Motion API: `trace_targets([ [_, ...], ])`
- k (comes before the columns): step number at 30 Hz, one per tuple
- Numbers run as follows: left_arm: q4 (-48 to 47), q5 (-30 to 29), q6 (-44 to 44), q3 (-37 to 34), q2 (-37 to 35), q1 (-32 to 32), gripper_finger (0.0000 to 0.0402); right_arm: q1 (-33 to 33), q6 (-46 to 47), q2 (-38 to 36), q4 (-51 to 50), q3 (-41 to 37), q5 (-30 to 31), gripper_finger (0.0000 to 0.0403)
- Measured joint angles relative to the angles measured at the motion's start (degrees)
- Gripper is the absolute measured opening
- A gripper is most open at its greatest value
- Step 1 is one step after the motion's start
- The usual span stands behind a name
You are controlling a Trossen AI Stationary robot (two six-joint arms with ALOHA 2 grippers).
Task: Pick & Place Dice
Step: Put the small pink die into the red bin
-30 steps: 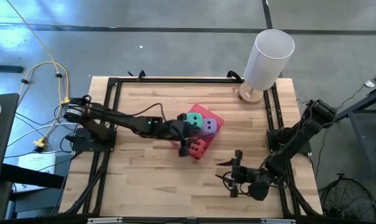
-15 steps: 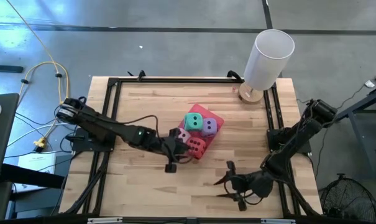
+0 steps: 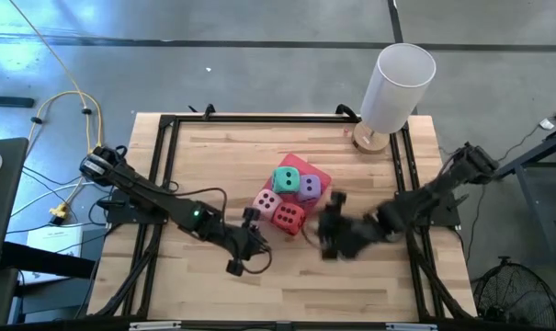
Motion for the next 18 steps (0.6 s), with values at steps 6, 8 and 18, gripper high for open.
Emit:
trace_targets([
  [6,-1.81,-4.87,-3.19,0.02,-2.02,0.32,0.0127,-18.23,6.50,-0.04,-26.03,10.18,-1.82,0.0192],
  [8,-3.52,-5.27,-2.53,0.03,-2.85,1.05,0.0127,-25.77,5.75,-0.07,-28.94,11.70,-3.78,0.0192],
  [18,-6.70,-5.73,5.35,0.09,-4.97,11.24,0.0127,-55.92,-19.20,6.39,-25.74,12.86,-19.60,0.0192],
])
